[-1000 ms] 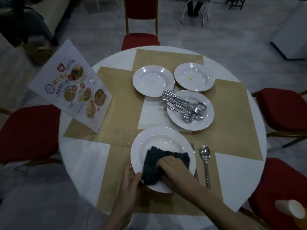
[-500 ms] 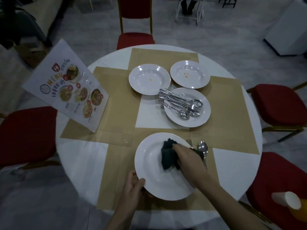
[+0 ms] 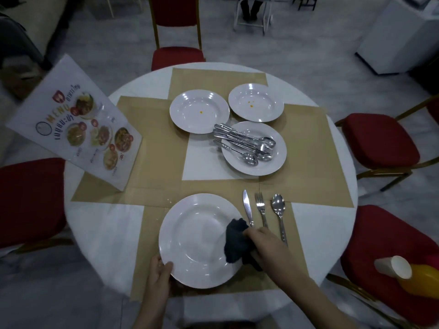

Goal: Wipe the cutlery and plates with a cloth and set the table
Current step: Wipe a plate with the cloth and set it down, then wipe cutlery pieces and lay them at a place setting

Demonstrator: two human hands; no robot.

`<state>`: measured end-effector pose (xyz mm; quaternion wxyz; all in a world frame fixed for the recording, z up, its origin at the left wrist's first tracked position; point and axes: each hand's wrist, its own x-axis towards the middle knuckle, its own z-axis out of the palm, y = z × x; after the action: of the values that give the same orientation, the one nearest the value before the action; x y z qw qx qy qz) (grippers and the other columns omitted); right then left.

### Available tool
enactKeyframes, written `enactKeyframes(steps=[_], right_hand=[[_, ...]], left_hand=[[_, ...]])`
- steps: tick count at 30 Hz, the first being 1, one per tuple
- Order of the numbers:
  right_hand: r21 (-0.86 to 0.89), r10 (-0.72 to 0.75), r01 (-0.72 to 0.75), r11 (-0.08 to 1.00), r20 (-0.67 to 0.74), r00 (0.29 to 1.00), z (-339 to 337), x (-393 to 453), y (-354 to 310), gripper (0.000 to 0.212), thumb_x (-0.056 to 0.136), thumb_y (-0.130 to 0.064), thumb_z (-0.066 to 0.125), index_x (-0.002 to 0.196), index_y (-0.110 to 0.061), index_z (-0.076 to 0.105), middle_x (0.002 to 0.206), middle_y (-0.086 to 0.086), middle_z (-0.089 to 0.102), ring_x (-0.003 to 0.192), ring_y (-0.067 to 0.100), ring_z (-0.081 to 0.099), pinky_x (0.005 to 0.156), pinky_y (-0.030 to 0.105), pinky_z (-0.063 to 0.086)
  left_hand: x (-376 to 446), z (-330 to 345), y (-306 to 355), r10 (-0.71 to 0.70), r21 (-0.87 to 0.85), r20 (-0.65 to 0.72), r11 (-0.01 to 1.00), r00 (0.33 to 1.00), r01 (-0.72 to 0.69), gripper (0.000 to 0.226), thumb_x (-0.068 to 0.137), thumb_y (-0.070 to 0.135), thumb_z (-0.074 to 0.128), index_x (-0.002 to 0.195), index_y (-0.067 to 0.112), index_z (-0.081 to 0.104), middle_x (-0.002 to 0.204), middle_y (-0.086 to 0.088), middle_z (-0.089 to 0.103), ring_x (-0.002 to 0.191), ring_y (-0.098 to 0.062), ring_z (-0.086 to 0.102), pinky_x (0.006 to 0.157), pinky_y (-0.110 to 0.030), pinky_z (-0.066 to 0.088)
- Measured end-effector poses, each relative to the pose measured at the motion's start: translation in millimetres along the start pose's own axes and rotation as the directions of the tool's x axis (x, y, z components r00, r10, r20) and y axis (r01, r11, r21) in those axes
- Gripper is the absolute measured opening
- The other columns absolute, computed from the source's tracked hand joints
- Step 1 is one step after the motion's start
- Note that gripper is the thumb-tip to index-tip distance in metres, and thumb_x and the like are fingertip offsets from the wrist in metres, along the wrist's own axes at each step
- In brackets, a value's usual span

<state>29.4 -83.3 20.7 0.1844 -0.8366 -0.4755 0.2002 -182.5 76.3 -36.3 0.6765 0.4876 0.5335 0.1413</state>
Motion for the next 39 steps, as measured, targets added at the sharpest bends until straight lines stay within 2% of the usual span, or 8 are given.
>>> enactKeyframes(steps=[7, 12, 16, 20, 27, 31, 34, 39], right_hand=[[0.246, 0.264, -0.219, 0.944, -0.166, 0.950, 1, -13, 20, 0.028, 0.083, -0.005, 0.065, 0.095, -0.027, 0.051, 0.089, -0.009, 0.059, 0.079, 0.006, 0.056, 0.066, 0.021, 0.047], [0.419, 0.312, -0.208, 0.884, -0.196, 0.930, 2, -10, 9, 0.034, 0.087, -0.004, 0.063, 0.108, -0.030, 0.055, 0.095, -0.021, 0.063, 0.090, -0.008, 0.059, 0.071, 0.010, 0.046], [0.511, 0.348, -0.215, 0.832, -0.179, 0.920, 6, -7, 7, 0.033, 0.091, 0.004, 0.054, 0.109, -0.023, 0.060, 0.095, -0.015, 0.064, 0.091, -0.011, 0.057, 0.072, 0.008, 0.046], [0.644, 0.451, -0.240, 0.727, -0.184, 0.873, 6, -2, 6, 0.037, 0.095, 0.002, 0.048, 0.108, -0.032, 0.055, 0.100, -0.018, 0.062, 0.092, -0.012, 0.057, 0.075, 0.014, 0.046], [0.767, 0.497, -0.233, 0.597, -0.126, 0.858, 8, 2, 11, 0.023, 0.097, -0.014, 0.054, 0.116, -0.027, 0.059, 0.107, -0.004, 0.067, 0.099, 0.007, 0.063, 0.083, 0.029, 0.054], [0.781, 0.487, -0.234, 0.579, -0.102, 0.867, 9, 7, 12, 0.019, 0.095, -0.022, 0.058, 0.112, -0.032, 0.058, 0.108, -0.003, 0.066, 0.100, 0.010, 0.064, 0.083, 0.034, 0.056], [0.771, 0.475, -0.239, 0.591, -0.093, 0.875, 7, 13, 14, 0.015, 0.095, -0.023, 0.060, 0.109, -0.028, 0.060, 0.105, 0.000, 0.067, 0.097, 0.014, 0.065, 0.083, 0.039, 0.056], [0.827, 0.483, -0.206, 0.523, -0.088, 0.871, -6, 18, 22, 0.017, 0.096, -0.018, 0.056, 0.113, -0.020, 0.061, 0.100, -0.003, 0.069, 0.089, 0.005, 0.067, 0.072, 0.022, 0.055]], left_hand=[[10, 6, -4, 0.041, 0.075, -0.004, 0.996, 0.999, -0.041, 0.020, 0.100, 0.013, 0.044, 0.112, 0.026, 0.055, 0.094, -0.018, 0.062, 0.076, -0.028, 0.056, 0.066, -0.041, 0.048], [16, 3, -1, 0.095, 0.199, -0.078, 0.977, 0.992, -0.078, 0.014, 0.095, 0.013, 0.055, 0.109, 0.016, 0.055, 0.101, -0.012, 0.068, 0.083, -0.040, 0.065, 0.075, -0.053, 0.055], [16, 3, 10, 0.102, 0.239, -0.056, 0.967, 0.993, -0.086, 0.027, 0.092, 0.004, 0.058, 0.115, 0.013, 0.047, 0.096, -0.009, 0.067, 0.065, -0.036, 0.068, 0.062, -0.043, 0.055], [23, 12, 18, 0.175, 0.371, -0.064, 0.918, 0.982, -0.139, 0.038, 0.091, 0.007, 0.061, 0.123, 0.009, 0.042, 0.089, -0.006, 0.064, 0.062, -0.014, 0.064, 0.055, -0.029, 0.050], [23, 12, 21, 0.207, 0.442, -0.016, 0.879, 0.978, -0.178, 0.036, 0.092, 0.010, 0.060, 0.121, 0.015, 0.041, 0.079, -0.008, 0.065, 0.059, -0.025, 0.066, 0.051, -0.028, 0.051], [25, 9, 18, 0.226, 0.519, 0.021, 0.830, 0.974, -0.204, 0.022, 0.095, 0.019, 0.055, 0.115, 0.014, 0.047, 0.079, -0.008, 0.065, 0.068, -0.021, 0.063, 0.058, -0.034, 0.052], [28, 12, 18, 0.305, 0.568, -0.067, 0.794, 0.950, -0.215, 0.027, 0.096, 0.020, 0.053, 0.122, 0.012, 0.049, 0.104, -0.005, 0.061, 0.085, -0.019, 0.059, 0.072, -0.037, 0.052], [18, 43, 41, 0.565, 0.557, -0.045, 0.699, 0.824, -0.449, 0.018, 0.094, 0.011, 0.056, 0.106, 0.023, 0.056, 0.101, 0.008, 0.054, 0.092, -0.012, 0.056, 0.078, -0.028, 0.050]])
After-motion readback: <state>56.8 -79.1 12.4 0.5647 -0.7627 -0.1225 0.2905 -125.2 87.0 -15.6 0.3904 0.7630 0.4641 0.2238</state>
